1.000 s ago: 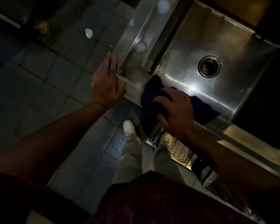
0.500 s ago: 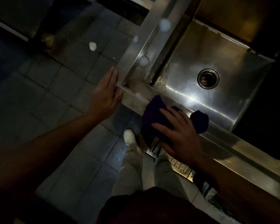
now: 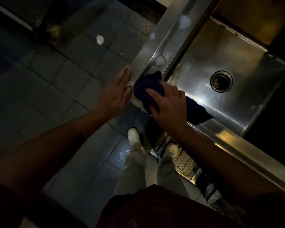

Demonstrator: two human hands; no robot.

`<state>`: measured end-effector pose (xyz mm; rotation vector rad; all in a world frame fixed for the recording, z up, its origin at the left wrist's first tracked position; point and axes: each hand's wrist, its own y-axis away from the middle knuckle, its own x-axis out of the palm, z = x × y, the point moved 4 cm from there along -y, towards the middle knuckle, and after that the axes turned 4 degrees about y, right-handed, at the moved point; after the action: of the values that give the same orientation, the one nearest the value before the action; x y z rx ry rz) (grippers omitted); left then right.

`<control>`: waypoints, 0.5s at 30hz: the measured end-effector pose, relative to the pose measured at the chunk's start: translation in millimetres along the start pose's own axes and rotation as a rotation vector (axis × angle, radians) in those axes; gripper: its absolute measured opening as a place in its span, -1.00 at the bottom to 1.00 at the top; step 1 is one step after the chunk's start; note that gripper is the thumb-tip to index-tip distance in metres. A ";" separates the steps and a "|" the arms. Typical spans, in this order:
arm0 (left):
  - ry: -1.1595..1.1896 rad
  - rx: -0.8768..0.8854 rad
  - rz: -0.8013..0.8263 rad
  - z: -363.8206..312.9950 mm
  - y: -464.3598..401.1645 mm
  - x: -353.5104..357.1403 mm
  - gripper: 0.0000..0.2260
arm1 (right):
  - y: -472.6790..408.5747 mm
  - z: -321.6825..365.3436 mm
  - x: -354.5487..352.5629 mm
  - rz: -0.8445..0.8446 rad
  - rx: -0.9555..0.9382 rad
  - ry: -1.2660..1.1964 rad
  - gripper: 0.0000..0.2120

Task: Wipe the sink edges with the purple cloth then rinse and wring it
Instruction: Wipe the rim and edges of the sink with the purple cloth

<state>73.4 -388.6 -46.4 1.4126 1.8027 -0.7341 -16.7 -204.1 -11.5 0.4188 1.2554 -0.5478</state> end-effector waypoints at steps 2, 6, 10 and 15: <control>0.012 -0.006 0.004 0.5 -0.5 1.0 -0.43 | -16.7 -0.1 -1.1 -0.008 0.050 0.022 -0.54; 0.020 -0.020 -0.004 0.1 -0.4 0.8 -0.43 | -31.8 -30.7 -11.2 -0.051 0.215 -0.024 -0.55; -0.014 -0.009 -0.036 -2.8 -1.4 0.8 -0.45 | -14.7 -48.1 -42.4 -0.175 0.248 -0.203 -0.54; -0.001 -0.021 -0.013 0.6 -1.2 3.2 -0.43 | 24.3 0.6 -24.7 -0.052 -0.046 -0.231 -0.58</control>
<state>71.9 -387.6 -49.4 1.3879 1.8147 -0.7204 -6.9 -181.1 12.6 0.2759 1.0568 -0.5926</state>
